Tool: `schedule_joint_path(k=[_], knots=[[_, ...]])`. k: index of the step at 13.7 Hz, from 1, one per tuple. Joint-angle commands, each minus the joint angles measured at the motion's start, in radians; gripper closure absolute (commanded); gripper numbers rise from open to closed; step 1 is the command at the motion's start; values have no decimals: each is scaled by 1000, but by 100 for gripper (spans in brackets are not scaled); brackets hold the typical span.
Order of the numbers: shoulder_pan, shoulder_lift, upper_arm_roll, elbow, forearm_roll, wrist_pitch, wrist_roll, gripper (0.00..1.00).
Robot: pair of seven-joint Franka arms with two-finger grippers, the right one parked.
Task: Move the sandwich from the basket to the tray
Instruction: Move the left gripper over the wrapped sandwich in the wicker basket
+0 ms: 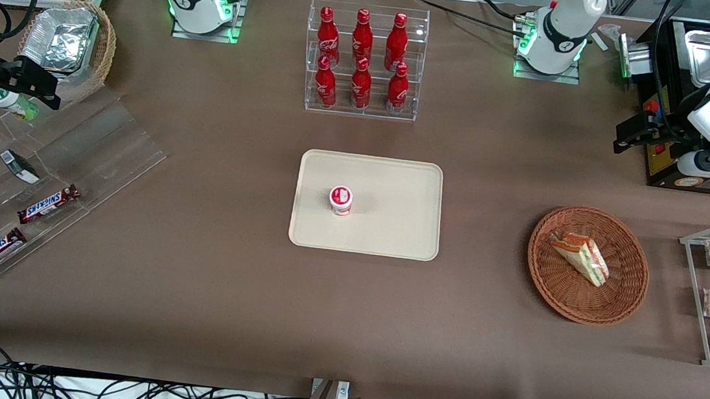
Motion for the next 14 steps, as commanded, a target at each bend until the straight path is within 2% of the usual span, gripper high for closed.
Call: schedule_joint_path(k=[1, 7, 10, 14], knots=[[-1, 11, 0, 21, 18, -47, 7, 0], [0, 60, 12, 30, 21, -20, 1, 0], [14, 117, 14, 24, 55, 61, -60, 0], [82, 198, 16, 5, 60, 167, -65, 0]])
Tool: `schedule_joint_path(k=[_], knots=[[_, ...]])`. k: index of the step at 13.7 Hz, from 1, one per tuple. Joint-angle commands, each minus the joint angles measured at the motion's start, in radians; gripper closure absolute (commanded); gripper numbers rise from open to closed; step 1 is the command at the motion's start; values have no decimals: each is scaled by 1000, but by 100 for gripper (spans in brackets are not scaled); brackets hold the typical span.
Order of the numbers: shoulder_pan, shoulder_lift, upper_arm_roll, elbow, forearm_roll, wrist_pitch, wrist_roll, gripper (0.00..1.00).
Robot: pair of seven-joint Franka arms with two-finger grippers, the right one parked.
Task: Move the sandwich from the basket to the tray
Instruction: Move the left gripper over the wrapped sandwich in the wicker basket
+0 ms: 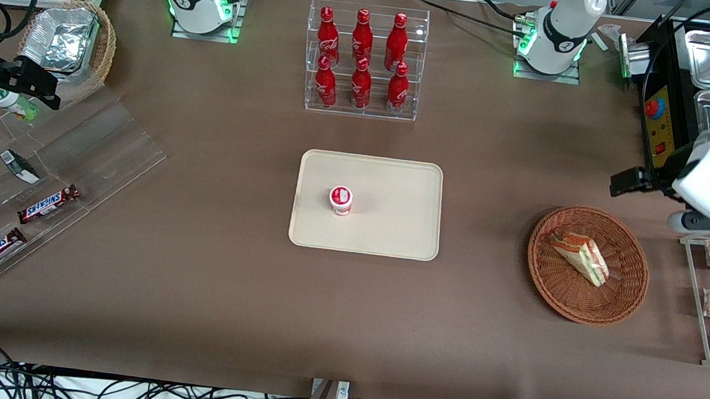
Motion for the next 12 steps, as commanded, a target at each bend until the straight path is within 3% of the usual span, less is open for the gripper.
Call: schedule_joint_path(k=[1, 12], knots=[[31, 37, -1, -15, 18, 58, -48, 0], [70, 40, -1, -366, 25, 523, -321, 0]])
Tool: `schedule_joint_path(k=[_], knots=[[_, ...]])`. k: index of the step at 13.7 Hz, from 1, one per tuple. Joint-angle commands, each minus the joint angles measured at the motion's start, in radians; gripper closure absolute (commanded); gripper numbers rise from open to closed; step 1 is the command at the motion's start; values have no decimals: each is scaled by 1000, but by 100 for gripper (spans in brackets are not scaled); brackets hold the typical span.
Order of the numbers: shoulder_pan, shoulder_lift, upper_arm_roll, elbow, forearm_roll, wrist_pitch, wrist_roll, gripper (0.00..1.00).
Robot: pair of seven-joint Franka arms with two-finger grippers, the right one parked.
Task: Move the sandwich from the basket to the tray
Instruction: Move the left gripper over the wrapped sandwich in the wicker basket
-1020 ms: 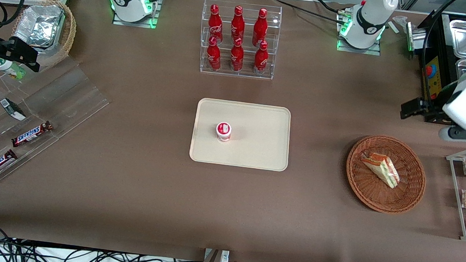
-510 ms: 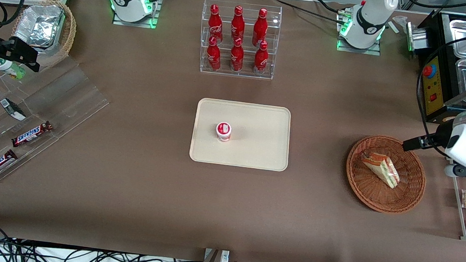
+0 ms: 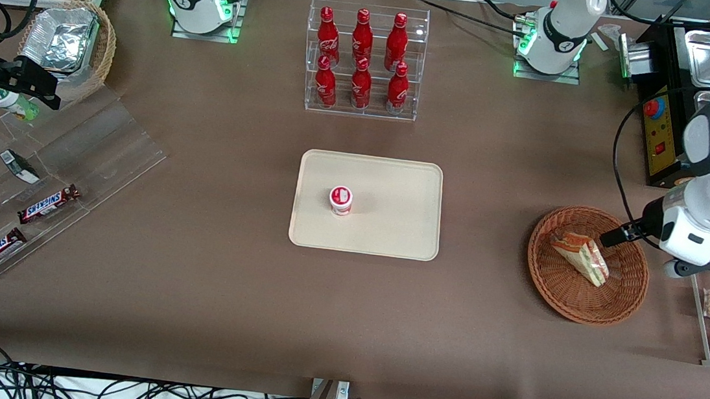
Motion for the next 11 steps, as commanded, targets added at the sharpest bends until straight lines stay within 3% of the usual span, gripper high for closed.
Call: schedule_joint_path(k=[1, 5, 11], knots=[[0, -3, -2, -91, 22, 116, -96, 0], [2, 14, -2, -200, 22, 305, -169, 0], [5, 62, -2, -202, 22, 396, -292, 0]])
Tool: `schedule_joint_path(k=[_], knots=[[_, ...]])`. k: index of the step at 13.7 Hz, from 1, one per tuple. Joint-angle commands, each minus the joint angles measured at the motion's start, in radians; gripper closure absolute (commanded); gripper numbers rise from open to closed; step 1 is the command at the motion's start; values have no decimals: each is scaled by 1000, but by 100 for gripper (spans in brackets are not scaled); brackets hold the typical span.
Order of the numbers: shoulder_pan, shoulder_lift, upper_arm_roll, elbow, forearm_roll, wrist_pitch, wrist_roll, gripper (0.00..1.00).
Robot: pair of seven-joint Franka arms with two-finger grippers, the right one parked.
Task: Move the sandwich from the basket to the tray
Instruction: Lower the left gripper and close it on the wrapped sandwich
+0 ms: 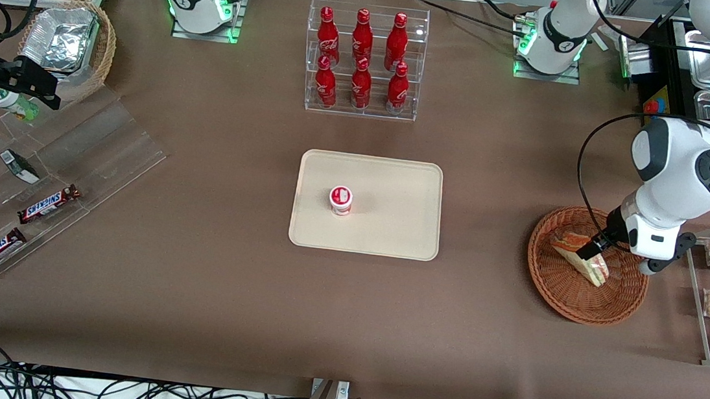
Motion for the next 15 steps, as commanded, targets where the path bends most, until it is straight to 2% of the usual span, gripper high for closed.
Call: schedule_joint_path(k=[1, 9, 12, 13, 14, 15], knots=[[4, 20, -1, -4, 23, 54, -63, 0], [4, 102, 2, -4, 26, 106, -117, 0], [4, 129, 11, -4, 86, 119, -168, 0], [4, 136, 11, -1, 104, 119, -201, 14], [4, 138, 11, 1, 129, 119, -221, 53], [4, 139, 9, 1, 141, 119, -229, 77]])
